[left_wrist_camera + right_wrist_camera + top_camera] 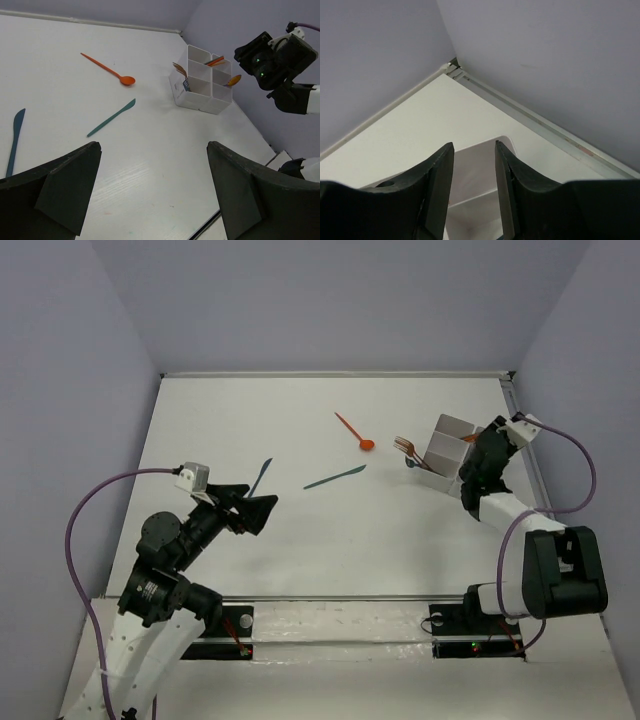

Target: Sort the eating utensils into containers

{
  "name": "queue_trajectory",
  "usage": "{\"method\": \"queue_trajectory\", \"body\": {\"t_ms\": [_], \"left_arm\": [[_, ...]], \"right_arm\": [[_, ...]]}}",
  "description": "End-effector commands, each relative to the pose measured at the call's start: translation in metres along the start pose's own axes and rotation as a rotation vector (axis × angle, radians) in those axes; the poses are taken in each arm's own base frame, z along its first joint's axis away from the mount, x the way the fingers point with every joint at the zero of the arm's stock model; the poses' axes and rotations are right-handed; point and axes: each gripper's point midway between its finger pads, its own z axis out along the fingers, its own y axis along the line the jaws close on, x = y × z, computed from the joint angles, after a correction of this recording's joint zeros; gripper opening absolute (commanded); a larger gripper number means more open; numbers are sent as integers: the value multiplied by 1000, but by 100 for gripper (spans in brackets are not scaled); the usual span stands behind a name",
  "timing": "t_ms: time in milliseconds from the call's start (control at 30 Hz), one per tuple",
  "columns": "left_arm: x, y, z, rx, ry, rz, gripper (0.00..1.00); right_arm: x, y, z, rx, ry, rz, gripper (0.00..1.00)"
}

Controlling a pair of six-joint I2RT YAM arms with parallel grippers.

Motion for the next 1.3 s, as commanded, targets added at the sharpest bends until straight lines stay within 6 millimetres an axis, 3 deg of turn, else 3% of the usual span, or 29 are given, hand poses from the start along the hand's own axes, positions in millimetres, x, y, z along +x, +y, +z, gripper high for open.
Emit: {"method": "queue_trajectory", "body": {"t_ms": [0, 67, 133, 267, 300, 367, 400, 467, 500, 600, 667, 733, 833, 1000, 1267], "left_arm": [[-18, -9, 1, 23, -49, 22, 99], [-18, -5, 1, 9, -48, 22, 99], [-19, -3, 2, 0, -49, 20, 99], [-19, 3, 5, -23, -45, 16, 99], [-18, 4, 5, -26, -43, 17, 99], [-19, 8, 7, -41, -43, 13, 99], [-18, 8, 7, -41, -40, 13, 99], [-19, 15, 8, -68, -42, 10, 99], [-18, 15, 9, -70, -38, 9, 99], [-20, 22, 9, -101, -45, 7, 99], [-22, 26, 9, -117, -50, 4, 99], [-23, 30, 9, -135, -56, 5, 99], [-23, 32, 10, -139, -55, 2, 99], [-21, 32, 11, -135, -46, 1, 99], [-20, 30, 11, -123, -45, 0, 99]], "right_arm": [[-13, 17, -9, -60, 31, 59, 45], [-25, 32, -20, -123, 38, 89, 45], [-21, 49, -34, -199, 97, 64, 45], [-15, 106, -82, -416, 218, 0, 45], [-4, 126, -105, -487, 279, -54, 45], [9, 147, -132, -559, 338, -90, 45], [21, 163, -157, -623, 382, -132, 45], [33, 174, -182, -674, 433, -154, 45], [40, 190, -206, -744, 480, -151, 45], [54, 206, -240, -830, 566, -180, 46], [76, 215, -270, -889, 637, -221, 47], [97, 225, -289, -923, 685, -256, 54], [131, 232, -304, -937, 774, -286, 61], [165, 248, -319, -947, 868, -272, 66], [205, 259, -316, -850, 915, -254, 70]]}}
